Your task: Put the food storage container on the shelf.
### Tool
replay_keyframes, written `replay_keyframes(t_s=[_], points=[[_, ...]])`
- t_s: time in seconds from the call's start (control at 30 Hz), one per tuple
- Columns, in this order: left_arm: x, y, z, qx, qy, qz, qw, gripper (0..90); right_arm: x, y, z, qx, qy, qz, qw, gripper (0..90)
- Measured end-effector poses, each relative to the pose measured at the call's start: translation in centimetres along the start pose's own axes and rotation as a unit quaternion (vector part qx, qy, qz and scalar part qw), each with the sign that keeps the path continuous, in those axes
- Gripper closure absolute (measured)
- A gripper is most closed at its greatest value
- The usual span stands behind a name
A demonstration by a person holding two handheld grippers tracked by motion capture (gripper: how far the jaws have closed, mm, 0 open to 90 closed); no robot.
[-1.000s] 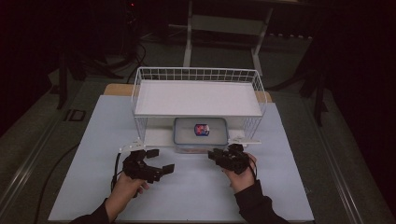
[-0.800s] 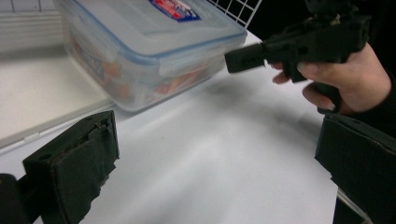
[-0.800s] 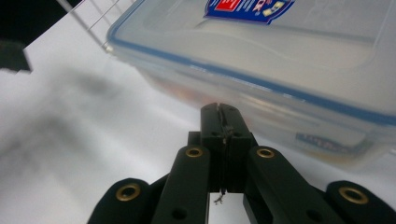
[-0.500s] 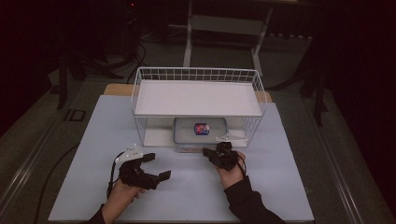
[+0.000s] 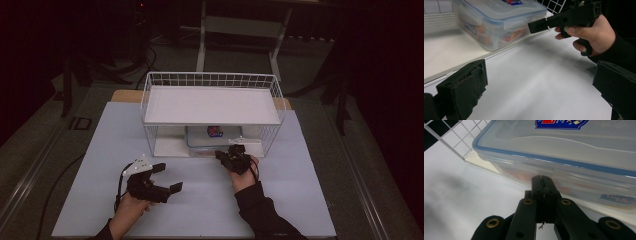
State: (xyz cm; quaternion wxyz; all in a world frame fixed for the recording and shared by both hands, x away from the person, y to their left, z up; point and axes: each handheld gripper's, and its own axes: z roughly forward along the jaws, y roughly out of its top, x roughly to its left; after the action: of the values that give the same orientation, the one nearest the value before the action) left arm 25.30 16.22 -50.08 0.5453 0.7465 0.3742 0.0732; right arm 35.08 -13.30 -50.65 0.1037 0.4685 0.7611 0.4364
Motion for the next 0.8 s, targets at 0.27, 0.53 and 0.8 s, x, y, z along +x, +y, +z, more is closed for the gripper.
replay_keyframes(t_s=[0.27,0.53,0.8], points=[[0.1,0.0,0.0,-0.002,-0.002,0.000,1.0000,0.0,-0.1,0.9,1.0,-0.008,-0.008,0.005,0.9999,89.7],[0.2,-0.1,-0.1,-0.003,-0.002,0.000,1.0000,0.0,-0.2,1.5,2.1,-0.011,-0.012,0.008,0.9998,89.7],[0.2,-0.1,-0.1,-0.003,-0.001,0.006,1.0000,0.0,0.4,1.6,2.6,-0.010,-0.011,0.006,0.9999,89.7]])
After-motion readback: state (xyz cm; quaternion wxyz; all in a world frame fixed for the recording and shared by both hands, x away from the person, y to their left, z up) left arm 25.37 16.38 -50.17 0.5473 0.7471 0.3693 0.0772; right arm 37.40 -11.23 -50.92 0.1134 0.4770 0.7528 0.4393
